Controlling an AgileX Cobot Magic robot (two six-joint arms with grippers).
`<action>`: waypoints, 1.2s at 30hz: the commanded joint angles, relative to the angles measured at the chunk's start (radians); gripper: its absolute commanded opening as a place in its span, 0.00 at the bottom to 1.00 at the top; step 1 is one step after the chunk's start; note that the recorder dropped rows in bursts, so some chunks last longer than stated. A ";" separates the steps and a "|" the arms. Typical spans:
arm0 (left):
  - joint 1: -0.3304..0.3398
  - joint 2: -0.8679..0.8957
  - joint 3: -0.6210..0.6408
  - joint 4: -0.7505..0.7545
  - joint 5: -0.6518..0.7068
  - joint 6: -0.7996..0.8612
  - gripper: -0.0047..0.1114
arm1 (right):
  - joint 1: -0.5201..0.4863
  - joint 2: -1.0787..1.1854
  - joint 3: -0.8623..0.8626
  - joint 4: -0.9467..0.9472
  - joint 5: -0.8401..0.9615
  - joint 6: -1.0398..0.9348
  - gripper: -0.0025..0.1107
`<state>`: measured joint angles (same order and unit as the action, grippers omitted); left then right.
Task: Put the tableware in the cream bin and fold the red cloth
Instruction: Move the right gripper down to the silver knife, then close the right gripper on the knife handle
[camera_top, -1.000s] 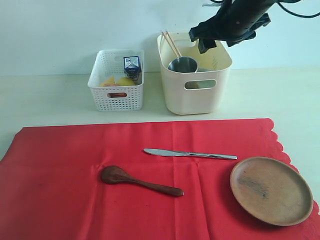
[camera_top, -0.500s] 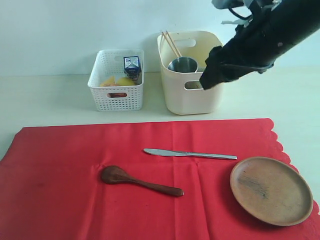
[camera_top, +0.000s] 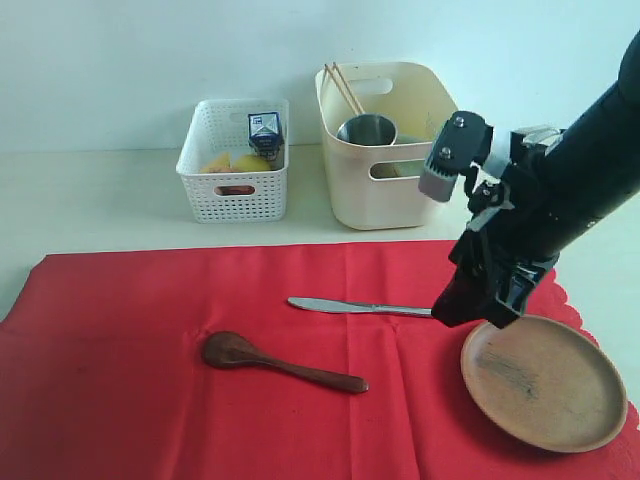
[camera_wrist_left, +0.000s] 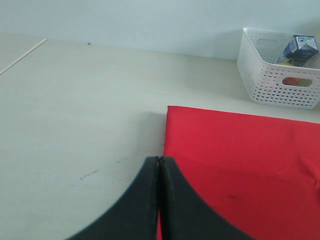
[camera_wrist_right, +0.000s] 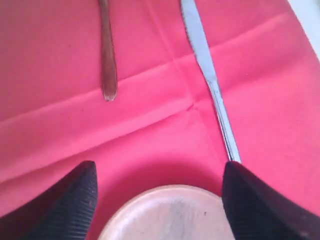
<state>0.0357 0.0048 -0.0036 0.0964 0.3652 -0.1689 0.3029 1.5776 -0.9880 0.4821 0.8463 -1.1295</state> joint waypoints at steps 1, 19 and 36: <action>-0.002 -0.005 0.004 -0.001 -0.010 0.000 0.05 | -0.002 -0.006 0.022 0.012 -0.055 -0.247 0.62; -0.002 -0.005 0.004 -0.001 -0.010 0.000 0.05 | -0.002 0.353 -0.148 -0.089 -0.082 -0.254 0.52; -0.002 -0.005 0.004 -0.001 -0.010 0.000 0.05 | 0.045 0.450 -0.148 -0.146 -0.195 -0.162 0.30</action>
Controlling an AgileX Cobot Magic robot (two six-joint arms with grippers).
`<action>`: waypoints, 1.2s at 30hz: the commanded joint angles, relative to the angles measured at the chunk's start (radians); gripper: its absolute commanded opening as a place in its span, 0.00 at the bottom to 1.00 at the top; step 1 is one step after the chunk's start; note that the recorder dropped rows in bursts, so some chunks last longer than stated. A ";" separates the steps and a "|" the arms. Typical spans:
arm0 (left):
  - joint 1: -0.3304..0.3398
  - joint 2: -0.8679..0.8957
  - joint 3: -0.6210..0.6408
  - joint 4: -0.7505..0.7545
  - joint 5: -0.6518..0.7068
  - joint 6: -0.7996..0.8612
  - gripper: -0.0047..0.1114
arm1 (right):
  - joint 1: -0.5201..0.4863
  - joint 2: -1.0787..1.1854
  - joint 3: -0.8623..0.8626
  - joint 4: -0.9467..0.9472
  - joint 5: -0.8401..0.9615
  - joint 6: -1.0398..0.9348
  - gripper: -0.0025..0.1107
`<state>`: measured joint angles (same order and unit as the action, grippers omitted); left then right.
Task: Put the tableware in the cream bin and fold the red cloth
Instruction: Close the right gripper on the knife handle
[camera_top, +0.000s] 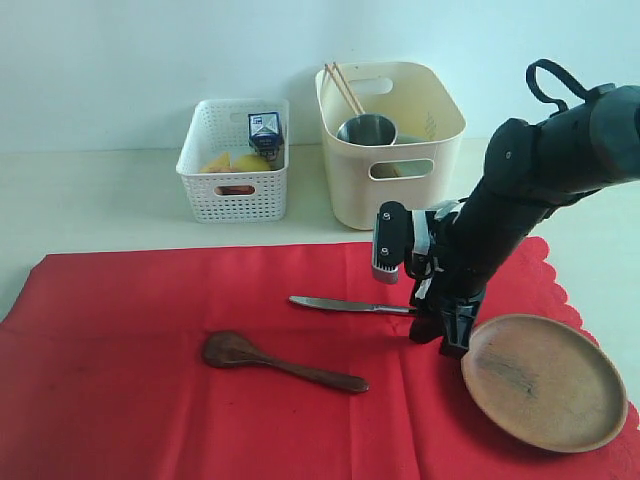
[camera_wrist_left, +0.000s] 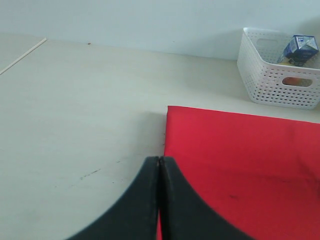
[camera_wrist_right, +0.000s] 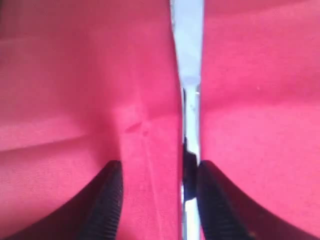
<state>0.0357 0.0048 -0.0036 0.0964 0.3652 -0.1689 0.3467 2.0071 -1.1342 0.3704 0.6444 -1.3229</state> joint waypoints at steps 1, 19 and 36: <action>-0.002 -0.005 0.004 -0.001 -0.010 0.000 0.05 | 0.002 0.020 -0.002 -0.043 0.007 0.031 0.23; -0.002 -0.005 0.004 -0.001 -0.010 0.000 0.05 | 0.002 -0.036 -0.002 0.058 -0.052 0.016 0.02; -0.002 -0.005 0.004 -0.001 -0.010 0.000 0.05 | 0.002 0.007 -0.002 0.058 -0.053 0.016 0.45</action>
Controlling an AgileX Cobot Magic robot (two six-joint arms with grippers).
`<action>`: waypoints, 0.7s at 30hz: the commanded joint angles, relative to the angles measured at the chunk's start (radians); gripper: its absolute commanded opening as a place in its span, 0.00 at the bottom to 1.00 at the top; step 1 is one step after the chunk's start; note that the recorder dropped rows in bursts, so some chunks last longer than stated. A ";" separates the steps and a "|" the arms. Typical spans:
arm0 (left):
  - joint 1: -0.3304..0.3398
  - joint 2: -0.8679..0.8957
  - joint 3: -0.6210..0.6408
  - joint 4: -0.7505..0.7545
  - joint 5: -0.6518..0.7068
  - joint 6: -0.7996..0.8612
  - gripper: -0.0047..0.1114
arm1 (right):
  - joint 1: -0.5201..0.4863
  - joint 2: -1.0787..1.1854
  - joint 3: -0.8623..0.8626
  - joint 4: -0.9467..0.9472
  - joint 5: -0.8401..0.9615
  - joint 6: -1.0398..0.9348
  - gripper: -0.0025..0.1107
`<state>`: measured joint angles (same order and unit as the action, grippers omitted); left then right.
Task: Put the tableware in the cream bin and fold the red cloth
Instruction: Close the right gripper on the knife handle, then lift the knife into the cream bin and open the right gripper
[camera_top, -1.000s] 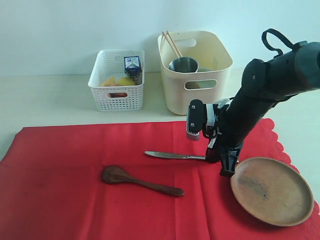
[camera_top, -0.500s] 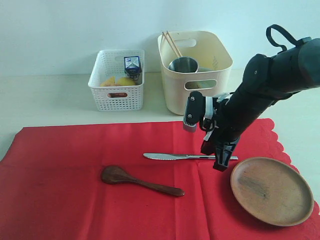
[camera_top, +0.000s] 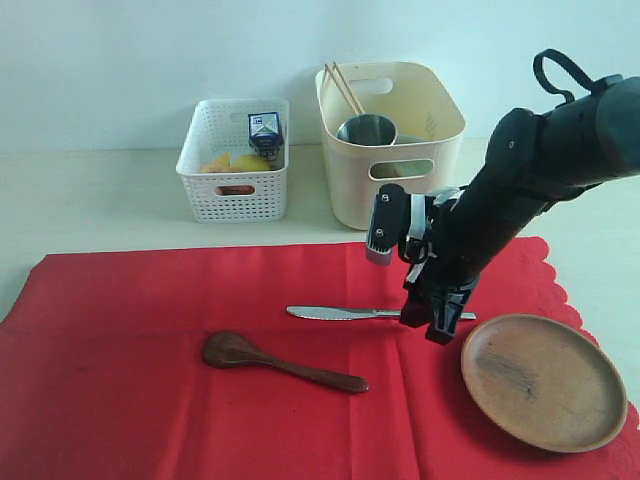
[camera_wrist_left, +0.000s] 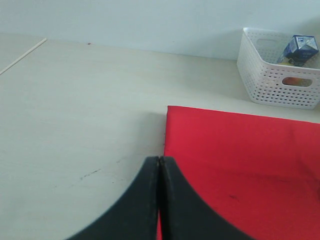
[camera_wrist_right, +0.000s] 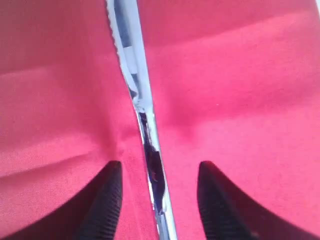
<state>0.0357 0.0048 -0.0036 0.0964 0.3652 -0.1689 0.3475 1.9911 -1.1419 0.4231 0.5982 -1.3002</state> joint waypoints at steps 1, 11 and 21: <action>-0.002 -0.005 0.004 -0.001 -0.010 0.000 0.05 | 0.001 0.032 0.006 0.005 -0.012 -0.003 0.45; -0.002 -0.005 0.004 -0.001 -0.010 0.000 0.05 | 0.001 0.071 0.006 0.005 0.007 0.004 0.20; -0.002 -0.005 0.004 -0.001 -0.010 0.000 0.05 | 0.001 0.040 0.006 0.043 -0.008 0.030 0.02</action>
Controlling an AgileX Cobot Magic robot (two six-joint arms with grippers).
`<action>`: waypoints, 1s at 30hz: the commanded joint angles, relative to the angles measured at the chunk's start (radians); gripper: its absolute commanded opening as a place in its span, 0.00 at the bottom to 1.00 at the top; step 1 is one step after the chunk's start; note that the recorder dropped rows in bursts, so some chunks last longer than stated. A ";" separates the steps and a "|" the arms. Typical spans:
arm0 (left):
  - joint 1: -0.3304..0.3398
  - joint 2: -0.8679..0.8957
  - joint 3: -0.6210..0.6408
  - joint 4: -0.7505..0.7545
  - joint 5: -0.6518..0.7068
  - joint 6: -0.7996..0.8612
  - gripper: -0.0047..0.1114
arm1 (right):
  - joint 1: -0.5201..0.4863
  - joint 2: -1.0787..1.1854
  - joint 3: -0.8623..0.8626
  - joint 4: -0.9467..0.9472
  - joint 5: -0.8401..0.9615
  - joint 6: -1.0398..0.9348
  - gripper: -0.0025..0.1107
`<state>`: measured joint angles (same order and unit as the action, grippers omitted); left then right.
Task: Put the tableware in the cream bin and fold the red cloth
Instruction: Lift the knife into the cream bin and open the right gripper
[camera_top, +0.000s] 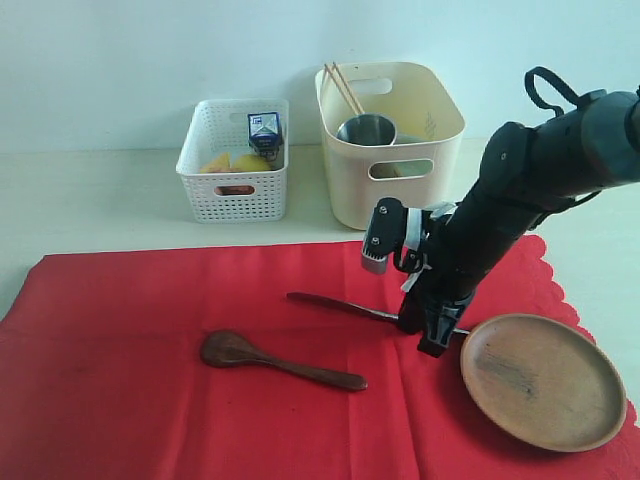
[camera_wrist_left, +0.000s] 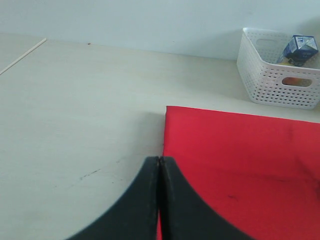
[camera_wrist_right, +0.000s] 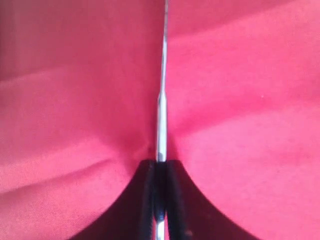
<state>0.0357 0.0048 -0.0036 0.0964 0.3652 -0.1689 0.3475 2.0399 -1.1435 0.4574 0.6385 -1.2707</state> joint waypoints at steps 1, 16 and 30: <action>-0.002 -0.005 0.004 -0.001 -0.010 0.000 0.05 | 0.001 -0.029 0.007 0.025 -0.060 -0.002 0.02; -0.002 -0.005 0.004 -0.001 -0.010 0.000 0.05 | 0.001 -0.332 -0.008 0.772 -0.170 -0.365 0.02; -0.002 -0.005 0.004 -0.001 -0.010 0.000 0.05 | -0.143 -0.163 -0.319 1.030 -0.156 -0.369 0.02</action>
<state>0.0357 0.0048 -0.0036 0.0964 0.3652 -0.1689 0.2375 1.8232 -1.4027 1.4514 0.4897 -1.6315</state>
